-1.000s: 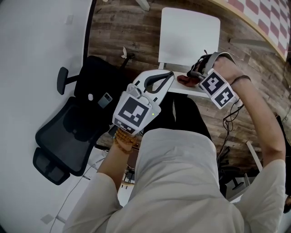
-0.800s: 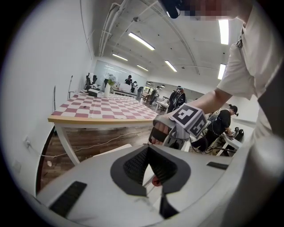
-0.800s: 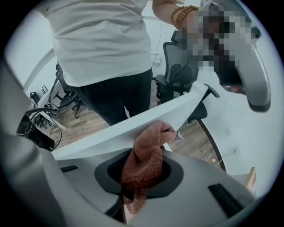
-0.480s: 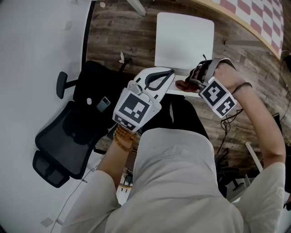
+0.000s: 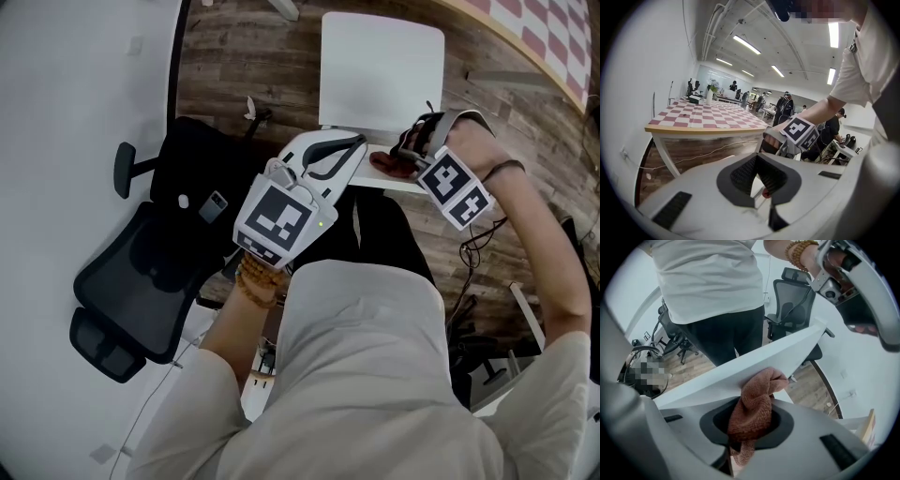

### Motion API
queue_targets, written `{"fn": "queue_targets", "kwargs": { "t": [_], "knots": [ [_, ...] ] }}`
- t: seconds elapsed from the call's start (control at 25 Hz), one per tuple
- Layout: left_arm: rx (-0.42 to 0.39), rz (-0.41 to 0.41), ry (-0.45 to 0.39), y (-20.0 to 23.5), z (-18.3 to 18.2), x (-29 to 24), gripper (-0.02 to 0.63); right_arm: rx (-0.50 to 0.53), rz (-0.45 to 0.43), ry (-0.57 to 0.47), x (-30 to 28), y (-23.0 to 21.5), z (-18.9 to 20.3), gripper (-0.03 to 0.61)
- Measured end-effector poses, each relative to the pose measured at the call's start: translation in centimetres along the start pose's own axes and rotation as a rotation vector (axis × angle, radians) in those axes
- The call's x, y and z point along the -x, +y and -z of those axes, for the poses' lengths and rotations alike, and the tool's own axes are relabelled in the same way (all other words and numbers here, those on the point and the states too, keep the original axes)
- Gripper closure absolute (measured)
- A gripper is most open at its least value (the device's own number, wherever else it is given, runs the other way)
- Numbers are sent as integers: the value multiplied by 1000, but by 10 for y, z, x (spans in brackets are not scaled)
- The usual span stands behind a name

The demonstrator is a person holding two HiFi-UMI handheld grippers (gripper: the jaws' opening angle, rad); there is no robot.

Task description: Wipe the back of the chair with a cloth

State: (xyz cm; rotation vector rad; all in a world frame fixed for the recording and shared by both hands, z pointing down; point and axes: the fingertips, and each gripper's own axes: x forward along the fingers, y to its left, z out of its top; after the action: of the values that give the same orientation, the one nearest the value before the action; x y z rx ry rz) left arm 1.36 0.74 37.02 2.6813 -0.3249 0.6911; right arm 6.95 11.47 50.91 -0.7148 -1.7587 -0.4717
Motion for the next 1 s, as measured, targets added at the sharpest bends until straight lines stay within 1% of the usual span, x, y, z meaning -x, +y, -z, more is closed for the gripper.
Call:
{"fn": "queue_targets", "kwargs": {
  "t": [0.36,0.56,0.64,0.8,1.0],
  "knots": [
    [15,0,-22,2,-2,-3,601,4,-23,30,-25,-2,16,495],
    [84,-6,-13,1,-1,-3,601,9,-57,43,-44,0,26,495],
    [90,-7,-16,1,-1,-4,601,6,-76,38,-52,3,29,495],
    [107,-11,-18,2,2,-4,601,-22,-106,-20,-59,4,27,495],
    [123,-19,-18,1,6,-2,601,-17,-123,4,-71,4,40,495]
  ]
}}
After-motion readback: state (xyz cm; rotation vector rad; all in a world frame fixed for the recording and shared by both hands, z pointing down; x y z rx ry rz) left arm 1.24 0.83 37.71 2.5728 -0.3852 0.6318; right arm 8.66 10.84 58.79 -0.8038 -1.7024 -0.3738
